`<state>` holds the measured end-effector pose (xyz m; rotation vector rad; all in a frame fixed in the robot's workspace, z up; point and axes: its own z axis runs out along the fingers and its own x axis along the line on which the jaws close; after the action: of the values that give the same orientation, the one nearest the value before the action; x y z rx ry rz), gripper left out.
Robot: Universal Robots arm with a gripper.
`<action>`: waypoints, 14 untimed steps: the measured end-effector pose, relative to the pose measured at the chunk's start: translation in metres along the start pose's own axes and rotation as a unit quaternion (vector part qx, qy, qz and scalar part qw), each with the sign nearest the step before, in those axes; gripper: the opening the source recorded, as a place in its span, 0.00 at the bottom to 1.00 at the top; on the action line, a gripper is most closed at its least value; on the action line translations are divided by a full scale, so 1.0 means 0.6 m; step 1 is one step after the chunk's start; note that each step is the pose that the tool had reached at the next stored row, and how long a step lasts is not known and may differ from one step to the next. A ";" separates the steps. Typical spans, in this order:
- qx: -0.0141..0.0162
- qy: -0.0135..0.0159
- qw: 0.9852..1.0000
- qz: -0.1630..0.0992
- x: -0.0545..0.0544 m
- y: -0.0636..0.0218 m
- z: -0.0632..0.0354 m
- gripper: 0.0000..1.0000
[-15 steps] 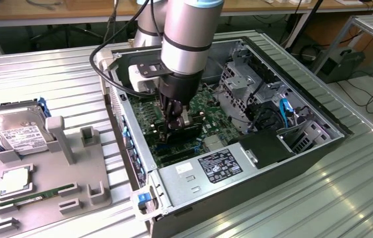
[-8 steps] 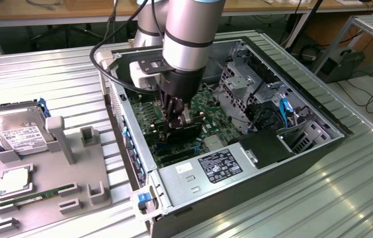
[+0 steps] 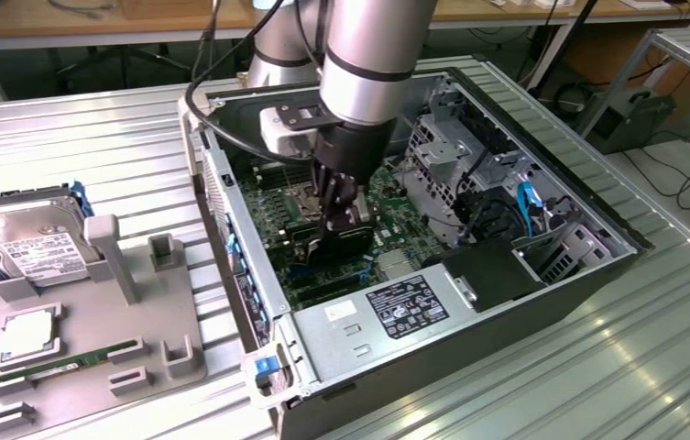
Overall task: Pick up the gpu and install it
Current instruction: 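Press down on the gpu until it lock into place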
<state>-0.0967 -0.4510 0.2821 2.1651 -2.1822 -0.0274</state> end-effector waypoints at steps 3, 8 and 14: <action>-0.001 0.000 1.000 0.000 0.000 -0.021 -0.005 0.11; -0.001 0.000 1.000 0.000 0.000 -0.033 -0.017 0.11; -0.001 0.000 1.000 0.000 0.000 -0.035 -0.022 0.11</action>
<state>-0.0748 -0.4505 0.2939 2.1639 -2.1809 -0.0305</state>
